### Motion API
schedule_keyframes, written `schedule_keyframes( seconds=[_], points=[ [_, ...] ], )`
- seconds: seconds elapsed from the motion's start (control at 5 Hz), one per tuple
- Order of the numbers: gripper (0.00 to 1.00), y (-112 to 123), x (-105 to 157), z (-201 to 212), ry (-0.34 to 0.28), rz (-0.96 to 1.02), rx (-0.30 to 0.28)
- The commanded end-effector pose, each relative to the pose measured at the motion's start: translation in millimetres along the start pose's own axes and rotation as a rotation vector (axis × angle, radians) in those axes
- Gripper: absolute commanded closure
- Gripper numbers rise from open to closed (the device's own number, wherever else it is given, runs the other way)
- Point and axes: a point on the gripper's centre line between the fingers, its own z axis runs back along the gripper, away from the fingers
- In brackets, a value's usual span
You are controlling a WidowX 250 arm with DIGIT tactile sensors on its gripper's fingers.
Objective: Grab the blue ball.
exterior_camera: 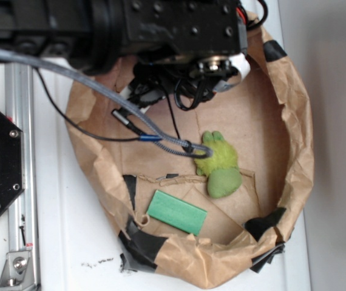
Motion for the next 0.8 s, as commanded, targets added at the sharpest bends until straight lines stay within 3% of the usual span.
schedule_keyframes(
  seconds=[0.0,0.4,0.6],
  points=[
    [0.00,25,-11,-38,0.126,0.160,0.022],
    [0.00,31,-16,-49,0.158,0.211,0.019],
    [1.00,31,-16,-48,0.158,0.208,0.019]
  ],
)
